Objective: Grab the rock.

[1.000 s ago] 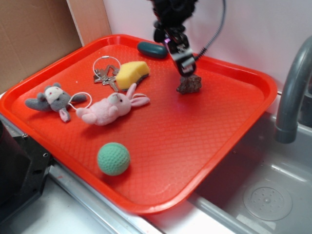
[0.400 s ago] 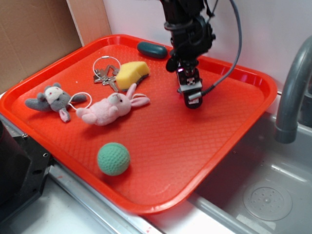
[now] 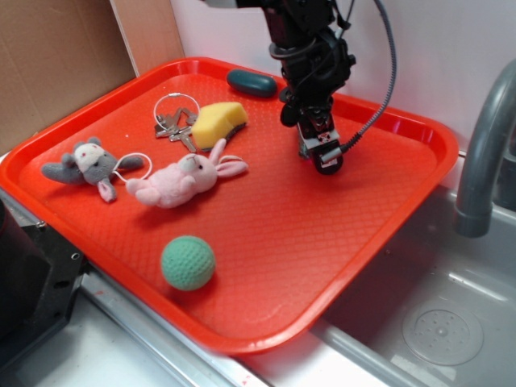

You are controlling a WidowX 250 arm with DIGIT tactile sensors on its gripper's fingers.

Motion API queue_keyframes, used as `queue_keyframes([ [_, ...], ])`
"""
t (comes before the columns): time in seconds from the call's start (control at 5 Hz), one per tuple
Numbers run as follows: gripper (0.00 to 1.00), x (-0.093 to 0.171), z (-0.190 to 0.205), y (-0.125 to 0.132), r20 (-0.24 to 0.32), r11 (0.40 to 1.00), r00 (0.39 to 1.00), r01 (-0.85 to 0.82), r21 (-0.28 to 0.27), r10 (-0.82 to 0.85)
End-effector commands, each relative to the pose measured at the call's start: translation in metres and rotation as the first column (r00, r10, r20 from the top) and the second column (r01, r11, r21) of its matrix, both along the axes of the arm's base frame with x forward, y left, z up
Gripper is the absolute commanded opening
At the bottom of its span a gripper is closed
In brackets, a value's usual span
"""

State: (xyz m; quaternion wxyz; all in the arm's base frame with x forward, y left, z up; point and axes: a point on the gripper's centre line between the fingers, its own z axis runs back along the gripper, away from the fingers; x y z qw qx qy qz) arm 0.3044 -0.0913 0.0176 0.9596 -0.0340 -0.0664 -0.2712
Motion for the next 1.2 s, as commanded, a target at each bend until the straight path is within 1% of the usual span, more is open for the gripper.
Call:
queue_keyframes([
  [0.0, 0.00, -0.031, 0.084, 0.029, 0.136, 0.976, 0.967, -0.218, -0.010, 0.217],
  [0.2, 0.00, -0.076, 0.133, 0.076, 0.166, 0.891, 0.876, -0.450, -0.062, 0.454],
  [0.4, 0.00, -0.105, 0.169, 0.102, 0.154, 0.753, 0.742, -0.657, -0.024, 0.653],
  [0.6, 0.00, -0.119, 0.176, 0.115, 0.118, 0.599, 0.587, -0.788, -0.142, 0.801],
  [0.8, 0.00, -0.118, 0.173, 0.105, 0.041, 0.567, 0.565, -0.821, -0.073, 0.824],
  [1.0, 0.00, -0.115, 0.160, 0.108, 0.032, 0.546, 0.546, -0.838, 0.002, 0.837],
])
